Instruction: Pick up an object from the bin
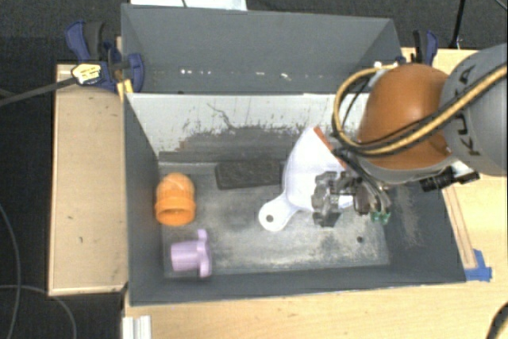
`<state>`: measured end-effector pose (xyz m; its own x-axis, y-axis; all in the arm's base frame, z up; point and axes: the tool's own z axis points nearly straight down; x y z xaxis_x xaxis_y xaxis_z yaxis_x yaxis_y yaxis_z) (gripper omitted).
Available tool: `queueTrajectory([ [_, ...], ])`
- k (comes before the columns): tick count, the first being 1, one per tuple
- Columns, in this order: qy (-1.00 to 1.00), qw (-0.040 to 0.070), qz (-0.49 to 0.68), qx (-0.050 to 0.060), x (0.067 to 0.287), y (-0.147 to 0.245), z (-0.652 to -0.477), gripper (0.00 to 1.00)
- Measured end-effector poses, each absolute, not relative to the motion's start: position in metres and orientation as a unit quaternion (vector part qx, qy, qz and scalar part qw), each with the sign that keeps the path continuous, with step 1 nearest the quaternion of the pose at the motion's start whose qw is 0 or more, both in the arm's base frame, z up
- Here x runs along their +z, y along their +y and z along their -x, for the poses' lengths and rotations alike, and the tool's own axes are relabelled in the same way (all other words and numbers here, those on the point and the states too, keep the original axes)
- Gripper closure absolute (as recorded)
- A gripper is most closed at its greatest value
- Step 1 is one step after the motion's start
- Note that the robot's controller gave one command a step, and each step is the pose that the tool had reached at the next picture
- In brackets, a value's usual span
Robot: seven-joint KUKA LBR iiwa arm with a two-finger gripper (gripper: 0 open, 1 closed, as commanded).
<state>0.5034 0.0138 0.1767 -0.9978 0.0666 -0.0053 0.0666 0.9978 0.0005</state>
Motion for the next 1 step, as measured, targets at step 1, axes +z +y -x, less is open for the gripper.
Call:
queueTrajectory([
  [1,0.999,-0.001,-0.041,0.0,0.2122,0.0035,-0.5026,1.0],
])
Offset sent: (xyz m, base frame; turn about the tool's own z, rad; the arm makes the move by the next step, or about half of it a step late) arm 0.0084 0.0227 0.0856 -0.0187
